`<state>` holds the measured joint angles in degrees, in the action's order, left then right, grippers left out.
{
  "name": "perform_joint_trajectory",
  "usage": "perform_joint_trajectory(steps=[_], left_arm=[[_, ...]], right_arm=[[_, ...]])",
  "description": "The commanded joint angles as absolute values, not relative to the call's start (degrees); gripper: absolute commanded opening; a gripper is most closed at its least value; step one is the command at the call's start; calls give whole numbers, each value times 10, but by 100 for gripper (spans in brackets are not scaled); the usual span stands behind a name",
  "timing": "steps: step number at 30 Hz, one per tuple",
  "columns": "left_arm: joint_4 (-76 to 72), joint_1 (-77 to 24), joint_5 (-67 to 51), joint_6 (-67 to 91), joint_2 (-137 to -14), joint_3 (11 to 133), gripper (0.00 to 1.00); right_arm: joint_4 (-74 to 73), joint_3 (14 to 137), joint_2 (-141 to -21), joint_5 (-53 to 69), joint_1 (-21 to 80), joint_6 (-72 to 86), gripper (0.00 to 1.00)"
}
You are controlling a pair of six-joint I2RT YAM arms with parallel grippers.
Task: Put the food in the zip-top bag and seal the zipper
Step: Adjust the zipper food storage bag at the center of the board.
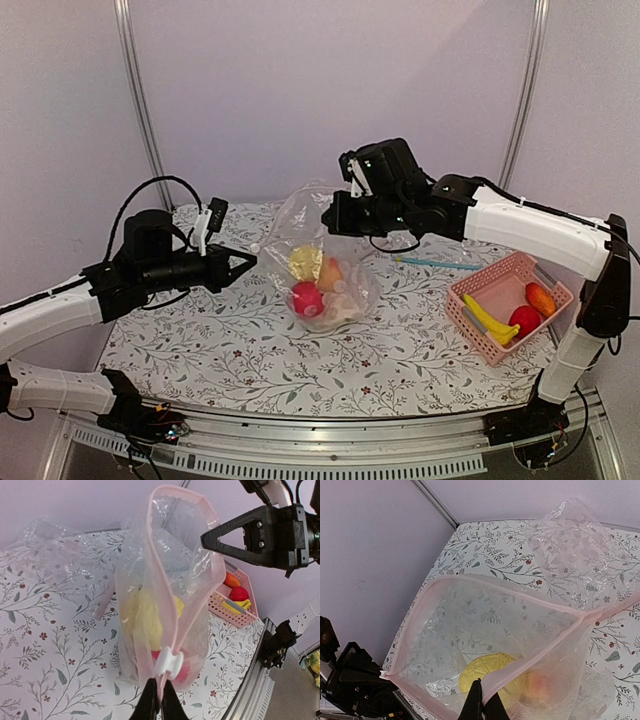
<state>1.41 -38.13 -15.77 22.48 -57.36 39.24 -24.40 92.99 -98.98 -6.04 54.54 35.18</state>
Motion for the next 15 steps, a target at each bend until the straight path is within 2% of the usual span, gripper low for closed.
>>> perform_joint_trajectory(steps=[1,5,15], left_arm=[[-3,-388,-154,217,-569,390,0],[39,-387,-158,191,-558,430,0],[227,-387,-245,65,-636,664,0]], right_arm=[[-241,921,-963,-80,539,353,0],[-243,925,-953,-84,537,350,0],[-264,939,-898,-125,537,325,0]])
